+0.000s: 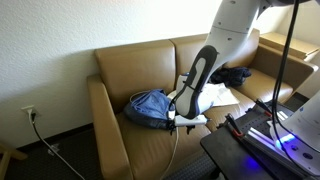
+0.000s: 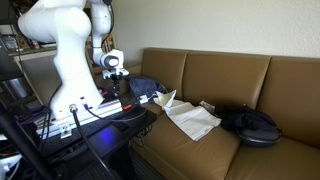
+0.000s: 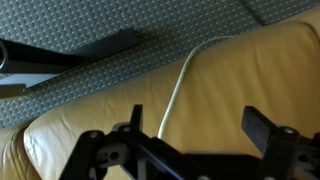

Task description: Put the white object on the arm of the couch

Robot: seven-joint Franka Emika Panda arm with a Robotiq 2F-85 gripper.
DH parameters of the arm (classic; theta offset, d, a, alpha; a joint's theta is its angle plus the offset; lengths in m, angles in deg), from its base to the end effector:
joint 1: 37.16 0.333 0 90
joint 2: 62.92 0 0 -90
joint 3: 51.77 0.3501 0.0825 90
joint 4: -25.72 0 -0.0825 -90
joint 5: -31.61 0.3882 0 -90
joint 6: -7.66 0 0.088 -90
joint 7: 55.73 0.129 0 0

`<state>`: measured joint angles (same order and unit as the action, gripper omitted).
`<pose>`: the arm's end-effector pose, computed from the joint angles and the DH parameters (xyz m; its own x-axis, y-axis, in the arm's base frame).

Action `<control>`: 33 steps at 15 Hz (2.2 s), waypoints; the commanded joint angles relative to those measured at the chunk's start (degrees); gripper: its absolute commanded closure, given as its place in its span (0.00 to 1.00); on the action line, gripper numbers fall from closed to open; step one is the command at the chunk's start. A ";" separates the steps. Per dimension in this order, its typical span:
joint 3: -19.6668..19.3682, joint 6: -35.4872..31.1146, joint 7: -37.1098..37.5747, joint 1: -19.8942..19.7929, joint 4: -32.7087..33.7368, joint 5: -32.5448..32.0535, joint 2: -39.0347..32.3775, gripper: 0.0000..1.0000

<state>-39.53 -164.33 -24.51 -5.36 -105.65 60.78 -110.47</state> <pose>0.3467 0.3192 -0.0126 0.9151 -0.3251 -0.2384 -0.3420 -0.9392 -0.0323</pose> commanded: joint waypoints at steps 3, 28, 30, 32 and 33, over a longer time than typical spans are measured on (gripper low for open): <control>-8.80 -6.20 5.28 10.59 5.73 -5.44 -6.95 0.00; -12.53 -5.24 11.63 13.82 24.18 -4.75 -27.95 0.54; -12.58 -5.52 11.76 13.69 24.15 -4.62 -27.86 0.67; -12.48 -5.80 12.05 13.37 23.91 -4.42 -27.71 0.81; -12.50 -5.92 12.29 13.29 23.77 -4.35 -27.68 0.88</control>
<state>-51.29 -169.90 -13.39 8.08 -82.13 56.64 -136.91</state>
